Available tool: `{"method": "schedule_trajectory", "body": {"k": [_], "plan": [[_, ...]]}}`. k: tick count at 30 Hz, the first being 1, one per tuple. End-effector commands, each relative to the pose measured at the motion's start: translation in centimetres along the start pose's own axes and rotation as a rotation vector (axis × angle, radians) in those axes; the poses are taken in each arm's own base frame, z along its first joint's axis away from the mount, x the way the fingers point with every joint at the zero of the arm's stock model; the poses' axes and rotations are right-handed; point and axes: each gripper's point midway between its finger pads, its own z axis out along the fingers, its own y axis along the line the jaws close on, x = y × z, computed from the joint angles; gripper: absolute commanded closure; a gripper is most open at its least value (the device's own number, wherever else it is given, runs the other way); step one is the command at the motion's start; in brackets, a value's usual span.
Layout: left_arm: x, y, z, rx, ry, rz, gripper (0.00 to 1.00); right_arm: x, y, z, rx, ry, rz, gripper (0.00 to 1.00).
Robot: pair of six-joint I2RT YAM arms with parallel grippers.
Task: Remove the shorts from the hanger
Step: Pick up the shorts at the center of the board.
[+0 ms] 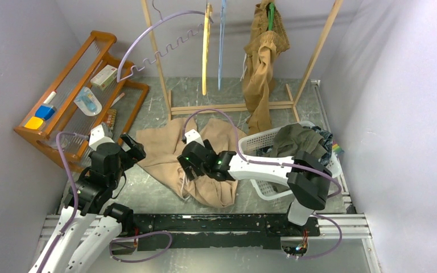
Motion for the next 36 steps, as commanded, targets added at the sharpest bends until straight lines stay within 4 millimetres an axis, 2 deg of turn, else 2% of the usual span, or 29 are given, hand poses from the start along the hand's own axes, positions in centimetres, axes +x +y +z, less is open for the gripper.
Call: {"method": "schedule_trajectory", "body": {"k": [1, 3, 7, 12, 17, 18, 19, 20, 23, 26, 28, 29, 32, 34, 36], "plan": [[-0.6, -0.1, -0.1, 0.003, -0.017, 0.003, 0.02, -0.3, 0.5, 0.8, -0.028, 0.018, 0.049, 0.06], [-0.6, -0.1, -0.1, 0.002, -0.018, 0.004, 0.02, -0.1, 1.3, 1.1, -0.099, 0.033, 0.067, 0.00], [-0.5, -0.1, 0.0, 0.001, -0.016, 0.006, 0.02, 1.3, 1.9, 2.6, -0.123, 0.087, 0.063, 0.00], [-0.3, -0.1, 0.2, -0.004, -0.008, 0.011, 0.02, 5.1, 1.1, 5.6, -0.027, 0.211, 0.012, 0.00], [-0.3, -0.1, 0.2, -0.007, -0.002, 0.015, 0.02, 8.4, -1.8, 6.9, 0.179, 0.250, -0.085, 0.00], [-0.2, -0.2, 0.2, -0.005, 0.000, 0.016, 0.02, 9.0, -2.2, 6.9, 0.201, 0.259, -0.109, 0.03], [-0.2, -0.2, 0.2, -0.004, 0.000, 0.016, 0.02, 9.5, -2.2, 6.9, 0.210, 0.260, -0.130, 0.11], [-0.2, -0.2, 0.3, -0.003, 0.000, 0.017, 0.02, 10.0, -2.0, 6.8, 0.205, 0.260, -0.142, 0.23], [-0.2, -0.2, 0.2, -0.002, -0.001, 0.015, 0.02, 11.8, -1.0, 6.5, 0.156, 0.277, -0.138, 0.46], [-0.2, -0.2, 0.2, -0.003, -0.001, 0.016, 0.02, 10.6, 0.4, 5.4, 0.081, 0.235, -0.076, 0.74], [-0.2, -0.2, 0.2, 0.001, -0.001, 0.016, 0.02, 8.4, 1.6, 4.2, 0.012, 0.173, -0.038, 0.95], [-0.2, -0.3, 0.2, 0.002, -0.001, 0.017, 0.02, 7.1, 2.1, 3.4, -0.019, 0.140, -0.025, 1.00], [-0.2, -0.3, 0.3, 0.001, 0.002, 0.017, 0.02, 2.6, 2.8, 0.5, -0.083, 0.024, 0.009, 1.00], [-0.1, -0.2, 0.3, -0.003, 0.003, 0.018, 0.02, -0.8, 3.1, -2.5, -0.145, -0.077, 0.027, 1.00], [-0.2, -0.2, 0.2, -0.006, 0.002, 0.017, 0.02, -4.0, 2.6, -5.7, -0.172, -0.188, 0.057, 1.00]]}}
